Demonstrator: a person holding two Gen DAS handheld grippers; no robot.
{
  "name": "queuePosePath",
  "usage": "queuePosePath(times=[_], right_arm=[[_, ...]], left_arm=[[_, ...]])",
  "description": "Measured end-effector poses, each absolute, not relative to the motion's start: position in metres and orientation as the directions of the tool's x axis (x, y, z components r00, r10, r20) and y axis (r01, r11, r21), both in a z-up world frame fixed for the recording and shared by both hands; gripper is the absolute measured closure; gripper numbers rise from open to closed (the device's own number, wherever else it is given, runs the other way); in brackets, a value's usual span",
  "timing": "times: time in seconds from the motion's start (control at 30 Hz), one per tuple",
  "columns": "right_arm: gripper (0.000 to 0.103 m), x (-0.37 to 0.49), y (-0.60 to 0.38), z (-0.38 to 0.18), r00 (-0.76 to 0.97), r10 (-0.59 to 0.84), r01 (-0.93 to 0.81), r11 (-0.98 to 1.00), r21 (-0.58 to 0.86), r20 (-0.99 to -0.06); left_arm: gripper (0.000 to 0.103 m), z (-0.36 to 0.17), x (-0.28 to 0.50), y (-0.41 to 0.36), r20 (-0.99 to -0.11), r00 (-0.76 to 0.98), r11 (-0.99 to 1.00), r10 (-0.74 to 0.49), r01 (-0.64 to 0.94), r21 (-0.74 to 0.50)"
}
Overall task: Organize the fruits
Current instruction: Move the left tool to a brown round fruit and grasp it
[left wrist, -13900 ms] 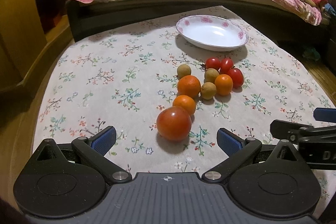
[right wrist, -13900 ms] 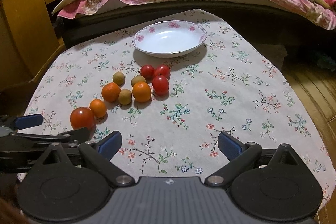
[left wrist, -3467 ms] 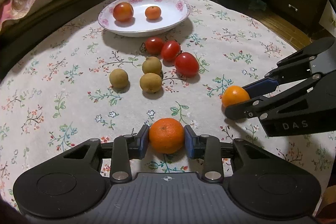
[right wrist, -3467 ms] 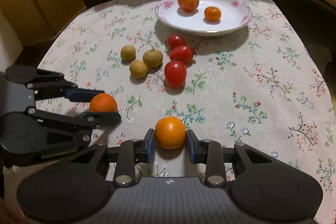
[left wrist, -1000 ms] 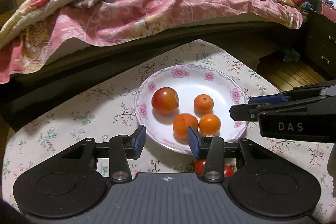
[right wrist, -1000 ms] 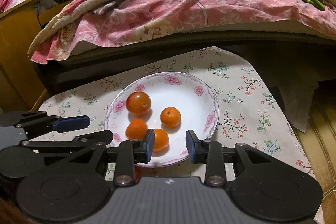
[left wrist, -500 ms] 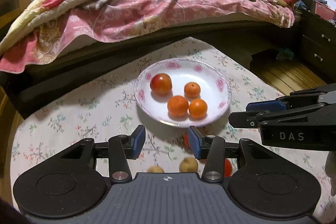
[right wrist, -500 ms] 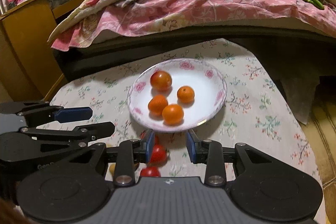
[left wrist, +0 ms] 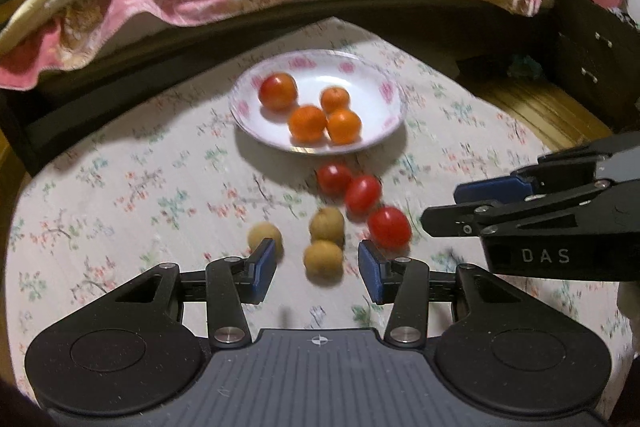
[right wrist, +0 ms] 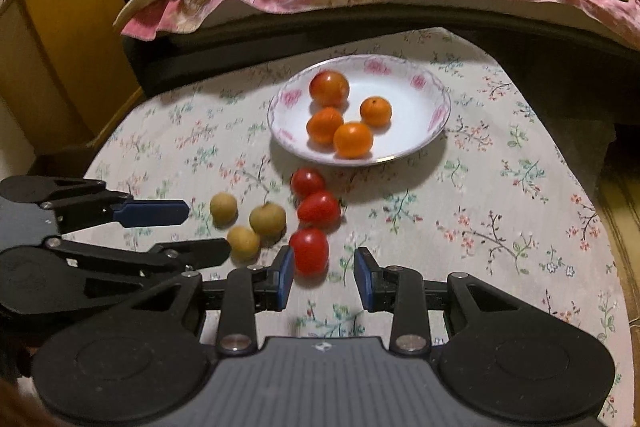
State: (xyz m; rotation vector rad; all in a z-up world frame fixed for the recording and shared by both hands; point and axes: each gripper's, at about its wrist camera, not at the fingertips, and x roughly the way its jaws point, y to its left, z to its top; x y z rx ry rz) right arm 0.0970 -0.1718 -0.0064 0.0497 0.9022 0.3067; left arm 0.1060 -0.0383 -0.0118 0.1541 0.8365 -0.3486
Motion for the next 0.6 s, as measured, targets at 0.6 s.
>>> queuePosePath(times=[0.6], right_arm=[[0.067, 0.112, -0.184, -0.008, 0.566, 0.293, -0.221, 0.954, 0.201, -0.771]], left_arm=[[0.058, -0.049, 0.126, -0.055, -0.782, 0.582, 0.931, -0.223, 0.365, 0.005]])
